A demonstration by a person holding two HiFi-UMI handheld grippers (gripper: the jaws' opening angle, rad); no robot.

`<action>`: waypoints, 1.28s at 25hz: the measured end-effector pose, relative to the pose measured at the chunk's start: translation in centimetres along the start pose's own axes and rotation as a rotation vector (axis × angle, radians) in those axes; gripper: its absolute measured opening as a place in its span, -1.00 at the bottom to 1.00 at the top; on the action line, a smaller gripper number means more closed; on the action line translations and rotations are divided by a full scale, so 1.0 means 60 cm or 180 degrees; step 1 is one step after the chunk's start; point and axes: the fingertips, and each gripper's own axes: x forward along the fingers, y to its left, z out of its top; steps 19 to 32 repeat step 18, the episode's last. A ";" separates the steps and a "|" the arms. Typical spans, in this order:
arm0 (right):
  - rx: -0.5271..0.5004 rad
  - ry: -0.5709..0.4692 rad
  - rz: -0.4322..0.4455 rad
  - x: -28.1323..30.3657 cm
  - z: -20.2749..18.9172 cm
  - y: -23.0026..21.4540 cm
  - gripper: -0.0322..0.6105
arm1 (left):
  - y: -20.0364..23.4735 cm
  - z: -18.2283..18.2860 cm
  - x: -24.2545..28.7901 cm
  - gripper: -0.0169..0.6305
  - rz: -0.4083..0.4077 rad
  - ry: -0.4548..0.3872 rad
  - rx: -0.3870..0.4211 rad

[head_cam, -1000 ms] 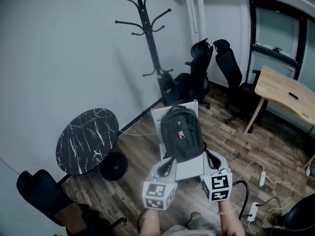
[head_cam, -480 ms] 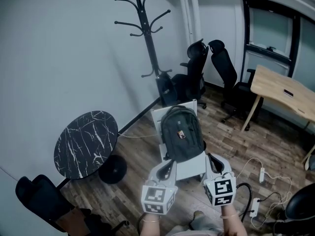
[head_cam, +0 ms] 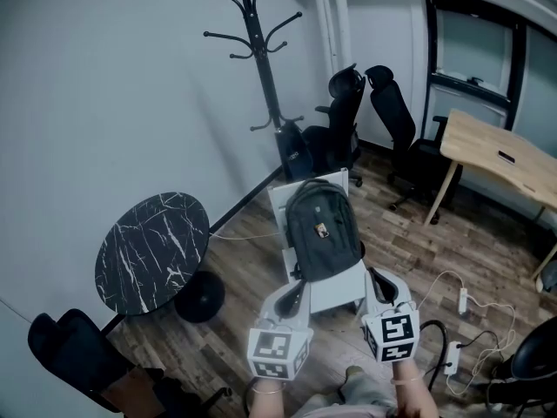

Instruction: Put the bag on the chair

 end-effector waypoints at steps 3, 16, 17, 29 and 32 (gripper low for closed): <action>-0.0021 -0.0003 -0.0004 -0.003 0.002 0.011 -0.89 | 0.002 -0.004 -0.008 -0.91 -0.0019 -0.0003 -0.0008; -0.0063 -0.0005 0.0005 -0.014 0.007 0.031 -0.89 | 0.001 -0.012 -0.025 -0.91 -0.0050 0.0015 -0.0036; -0.0063 -0.0013 0.0009 -0.013 0.008 0.032 -0.89 | 0.001 -0.013 -0.025 -0.91 -0.0054 0.0015 -0.0043; -0.0061 -0.0020 0.0013 -0.013 0.010 0.032 -0.89 | 0.000 -0.013 -0.025 -0.91 -0.0059 0.0014 -0.0051; -0.0061 -0.0020 0.0013 -0.013 0.010 0.032 -0.89 | 0.000 -0.013 -0.025 -0.91 -0.0059 0.0014 -0.0051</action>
